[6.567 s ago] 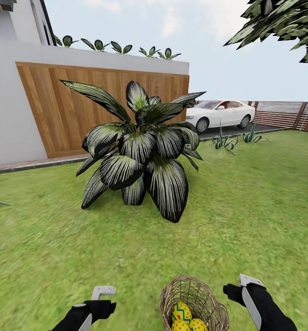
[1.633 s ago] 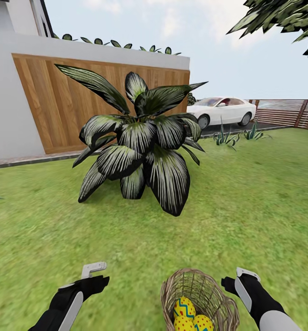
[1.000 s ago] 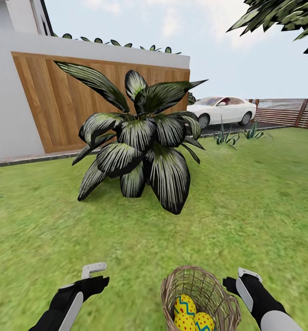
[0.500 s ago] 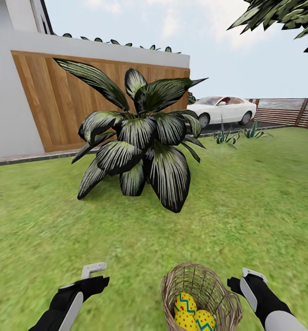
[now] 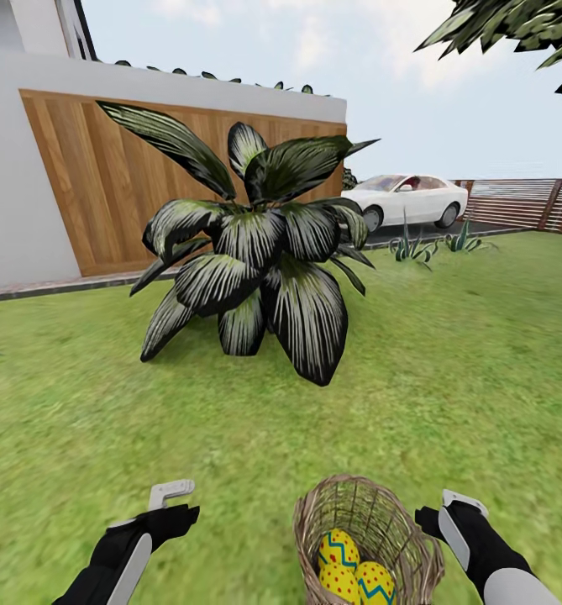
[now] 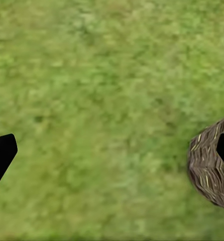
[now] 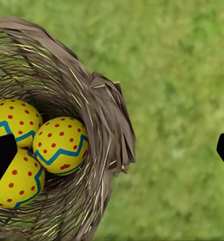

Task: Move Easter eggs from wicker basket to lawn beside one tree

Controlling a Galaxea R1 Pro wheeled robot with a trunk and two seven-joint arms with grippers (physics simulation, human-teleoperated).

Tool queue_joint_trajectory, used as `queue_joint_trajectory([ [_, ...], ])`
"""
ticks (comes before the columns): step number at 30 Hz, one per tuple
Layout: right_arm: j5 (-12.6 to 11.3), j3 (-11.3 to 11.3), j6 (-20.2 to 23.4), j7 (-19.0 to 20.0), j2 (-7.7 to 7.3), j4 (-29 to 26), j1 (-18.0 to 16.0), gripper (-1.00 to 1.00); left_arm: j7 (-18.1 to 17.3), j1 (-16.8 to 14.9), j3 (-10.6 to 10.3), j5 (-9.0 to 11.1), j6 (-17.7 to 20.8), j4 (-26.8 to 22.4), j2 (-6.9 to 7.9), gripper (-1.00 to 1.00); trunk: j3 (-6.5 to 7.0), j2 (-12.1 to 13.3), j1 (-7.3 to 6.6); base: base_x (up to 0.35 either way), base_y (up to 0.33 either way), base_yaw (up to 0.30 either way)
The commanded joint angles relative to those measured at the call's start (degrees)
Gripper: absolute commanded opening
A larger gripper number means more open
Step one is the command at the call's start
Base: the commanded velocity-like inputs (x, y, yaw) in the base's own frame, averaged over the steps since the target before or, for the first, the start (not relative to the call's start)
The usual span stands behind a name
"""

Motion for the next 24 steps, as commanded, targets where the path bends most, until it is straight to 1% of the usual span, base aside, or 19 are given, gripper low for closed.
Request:
queue_joint_trajectory([
  [1, -0.6, 0.02, 0.2, -0.37, 0.02, -0.09, -0.02, 1.0, 0.55, -0.03, -0.17, 0.6, 0.18, -0.08, 0.06, 1.0, -0.24, -0.45, 0.22, 0.0, 0.0, 0.0],
  [21, -0.82, 0.09, 0.16, -0.4, 0.21, -0.05, -0.07, 1.0, 0.74, -0.03, -0.24, 0.55, 0.18, 0.2, -0.06, 1.0, -3.83, -8.47, 4.61, 0.0, 0.0, 0.0],
  [24, -0.79, 0.13, 0.33, -0.48, 0.29, -0.04, -0.78, 1.0, 0.66, -0.03, -0.25, 0.58, 0.18, 0.27, -0.09, 1.0, -4.37, -9.67, 5.27, 0.0, 0.0, 0.0],
])
